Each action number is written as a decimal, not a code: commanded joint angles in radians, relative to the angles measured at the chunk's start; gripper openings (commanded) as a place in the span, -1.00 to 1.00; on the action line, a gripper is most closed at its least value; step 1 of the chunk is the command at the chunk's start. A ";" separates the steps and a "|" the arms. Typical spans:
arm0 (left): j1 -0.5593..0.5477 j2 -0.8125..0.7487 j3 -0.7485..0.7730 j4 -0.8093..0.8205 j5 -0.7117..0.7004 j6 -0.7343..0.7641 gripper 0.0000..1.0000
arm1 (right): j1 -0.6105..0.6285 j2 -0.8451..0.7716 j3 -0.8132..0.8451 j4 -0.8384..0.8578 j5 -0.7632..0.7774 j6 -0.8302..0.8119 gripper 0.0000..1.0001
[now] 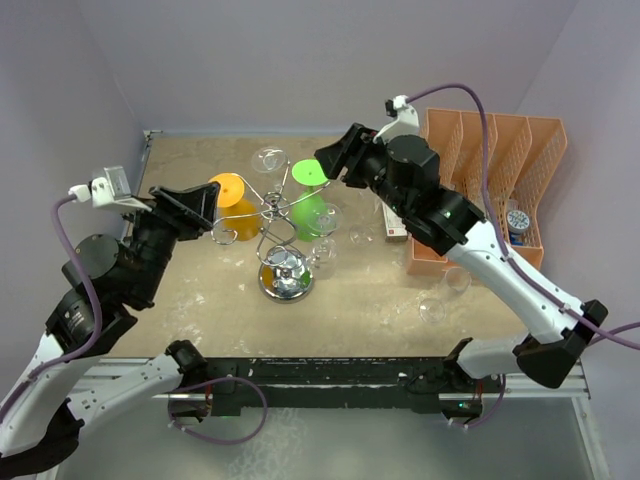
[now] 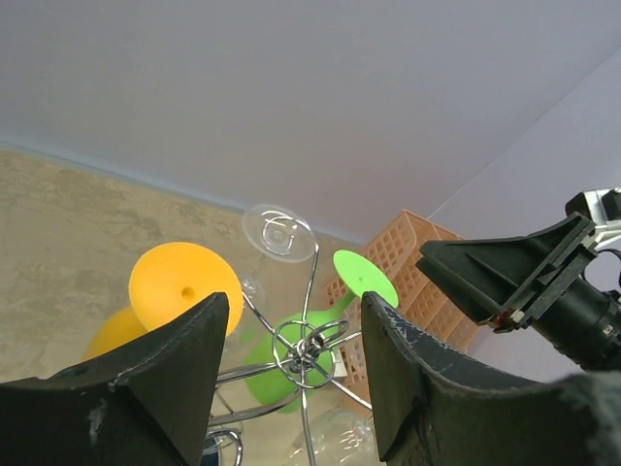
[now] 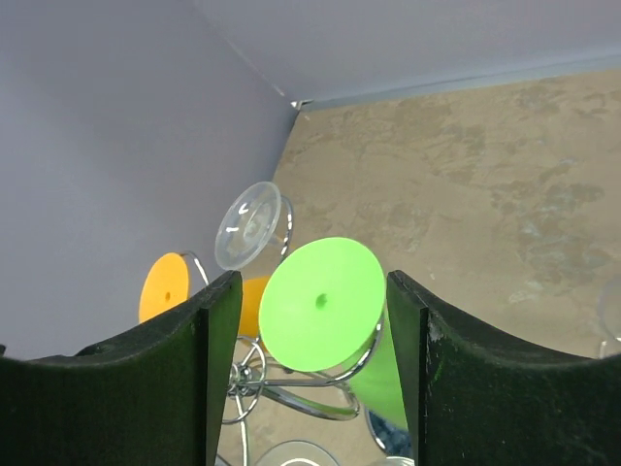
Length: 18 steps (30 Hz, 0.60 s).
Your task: Place the wine glass upside down on the wine glass rack
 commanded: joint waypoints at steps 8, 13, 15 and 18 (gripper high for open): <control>0.001 -0.110 0.017 -0.202 -0.081 0.059 0.09 | -0.011 -0.150 -0.116 -0.060 0.390 -0.116 0.20; 0.001 -0.144 -0.007 -0.255 -0.112 0.046 0.16 | -0.075 -0.133 -0.164 -0.082 0.419 -0.141 -0.02; 0.001 -0.148 -0.012 -0.274 -0.122 0.043 0.17 | -0.113 -0.112 -0.163 -0.078 0.349 -0.164 -0.05; 0.001 -0.151 -0.018 -0.298 -0.129 0.036 0.17 | -0.133 -0.054 -0.141 -0.078 0.239 -0.209 -0.09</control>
